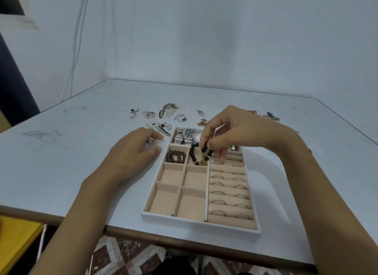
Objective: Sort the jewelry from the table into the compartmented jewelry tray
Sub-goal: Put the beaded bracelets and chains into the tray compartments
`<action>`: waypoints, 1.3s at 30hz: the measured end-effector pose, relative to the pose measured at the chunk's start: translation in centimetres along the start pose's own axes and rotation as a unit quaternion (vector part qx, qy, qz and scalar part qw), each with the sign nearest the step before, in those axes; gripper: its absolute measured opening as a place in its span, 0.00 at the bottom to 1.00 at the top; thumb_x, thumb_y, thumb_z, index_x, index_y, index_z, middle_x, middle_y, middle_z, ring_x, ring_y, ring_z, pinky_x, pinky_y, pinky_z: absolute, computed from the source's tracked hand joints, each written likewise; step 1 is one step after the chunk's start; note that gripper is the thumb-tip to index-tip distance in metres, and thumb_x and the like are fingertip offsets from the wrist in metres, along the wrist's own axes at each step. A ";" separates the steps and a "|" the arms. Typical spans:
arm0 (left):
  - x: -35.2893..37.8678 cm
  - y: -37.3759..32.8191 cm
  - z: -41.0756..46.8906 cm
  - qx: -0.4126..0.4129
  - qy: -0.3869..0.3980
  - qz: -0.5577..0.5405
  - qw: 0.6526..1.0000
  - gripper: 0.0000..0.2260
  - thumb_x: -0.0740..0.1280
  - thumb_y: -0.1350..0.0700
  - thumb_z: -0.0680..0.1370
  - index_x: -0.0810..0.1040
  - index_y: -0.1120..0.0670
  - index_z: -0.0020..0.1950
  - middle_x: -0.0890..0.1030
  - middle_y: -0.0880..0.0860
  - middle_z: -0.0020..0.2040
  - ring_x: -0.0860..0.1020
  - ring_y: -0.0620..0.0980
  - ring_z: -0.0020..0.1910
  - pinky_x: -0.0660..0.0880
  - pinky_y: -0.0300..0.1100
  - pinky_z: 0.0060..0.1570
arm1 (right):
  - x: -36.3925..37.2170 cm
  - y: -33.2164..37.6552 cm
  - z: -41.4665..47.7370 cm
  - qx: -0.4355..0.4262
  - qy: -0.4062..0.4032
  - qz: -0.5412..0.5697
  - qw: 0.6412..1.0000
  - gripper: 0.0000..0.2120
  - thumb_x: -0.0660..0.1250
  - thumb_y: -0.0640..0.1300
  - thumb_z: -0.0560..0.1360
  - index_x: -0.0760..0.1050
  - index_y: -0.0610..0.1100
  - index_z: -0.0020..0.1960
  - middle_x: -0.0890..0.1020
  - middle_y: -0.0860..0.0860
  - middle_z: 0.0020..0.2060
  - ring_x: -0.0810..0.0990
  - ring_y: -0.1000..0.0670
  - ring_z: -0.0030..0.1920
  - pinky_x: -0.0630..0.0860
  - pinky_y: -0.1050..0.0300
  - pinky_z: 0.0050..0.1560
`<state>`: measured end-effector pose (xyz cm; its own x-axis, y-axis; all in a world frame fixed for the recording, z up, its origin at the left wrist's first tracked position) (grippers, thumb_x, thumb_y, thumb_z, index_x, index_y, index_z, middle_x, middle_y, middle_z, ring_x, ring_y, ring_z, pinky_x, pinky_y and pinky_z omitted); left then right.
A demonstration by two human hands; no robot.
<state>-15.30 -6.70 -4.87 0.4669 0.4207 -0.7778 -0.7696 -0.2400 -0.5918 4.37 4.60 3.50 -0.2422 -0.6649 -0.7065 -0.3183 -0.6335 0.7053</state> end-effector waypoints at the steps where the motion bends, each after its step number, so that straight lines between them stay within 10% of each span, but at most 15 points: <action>1: 0.3 0.3 -0.1 0.008 0.012 0.025 1.000 0.16 0.59 0.43 0.74 0.74 0.43 0.60 0.75 0.44 0.61 0.73 0.47 0.61 0.69 0.47 0.61 | 0.0 0.0 -0.1 0.000 0.001 -0.005 1.000 0.08 0.65 0.30 0.73 0.82 0.37 0.46 0.81 0.55 0.26 0.81 0.55 0.29 0.77 0.66 0.35; 7: 1.6 0.9 0.1 0.030 0.073 0.132 0.988 0.22 0.48 0.43 0.81 0.60 0.45 0.75 0.57 0.45 0.77 0.52 0.42 0.76 0.46 0.46 0.73 | 0.0 0.0 0.4 -0.011 -0.036 -0.013 0.999 0.08 0.65 0.31 0.73 0.82 0.38 0.46 0.80 0.55 0.27 0.79 0.55 0.26 0.78 0.63 0.33; 12: 1.4 0.7 -0.1 0.030 0.070 0.113 0.991 0.29 0.45 0.40 0.74 0.61 0.45 0.74 0.58 0.44 0.76 0.54 0.42 0.76 0.46 0.46 0.73 | 0.7 -0.3 1.3 -0.008 -0.055 -0.050 0.997 0.09 0.66 0.31 0.72 0.82 0.42 0.46 0.83 0.50 0.30 0.83 0.50 0.31 0.69 0.72 0.28; 19: 1.5 0.8 -0.1 0.039 0.065 0.120 0.990 0.25 0.46 0.42 0.78 0.62 0.45 0.74 0.59 0.44 0.76 0.54 0.43 0.76 0.46 0.47 0.73 | 1.3 -0.7 2.1 -0.029 -0.032 -0.068 0.997 0.06 0.72 0.36 0.69 0.85 0.45 0.43 0.86 0.47 0.38 0.84 0.51 0.41 0.81 0.56 0.46; 27: 1.5 0.9 0.1 0.037 0.062 0.121 0.990 0.19 0.51 0.48 0.83 0.61 0.45 0.75 0.57 0.44 0.77 0.53 0.42 0.76 0.45 0.46 0.74 | 1.2 -0.2 1.9 -0.054 -0.035 -0.066 0.996 0.08 0.70 0.33 0.71 0.84 0.43 0.44 0.85 0.51 0.37 0.78 0.64 0.31 0.70 0.75 0.35; 39: 1.5 0.9 0.0 0.037 0.063 0.122 0.990 0.20 0.51 0.48 0.83 0.60 0.45 0.75 0.56 0.43 0.77 0.52 0.41 0.76 0.44 0.45 0.74 | 2.7 -0.7 3.0 -0.054 -0.036 -0.218 0.974 0.04 0.73 0.40 0.68 0.84 0.48 0.39 0.84 0.54 0.36 0.79 0.56 0.37 0.77 0.59 0.42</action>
<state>-15.25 -6.30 -6.54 0.3105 0.2455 -0.9183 -0.8937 -0.2539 -0.3700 1.23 4.43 0.97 -0.1697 -0.2960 -0.9400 -0.3084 -0.8900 0.3359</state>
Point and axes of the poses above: each hand's wrist, its own z-axis towards the middle knuckle, its own x-axis out of the palm, y = z × x, the point moved 3 cm from there along z, towards the middle knuckle
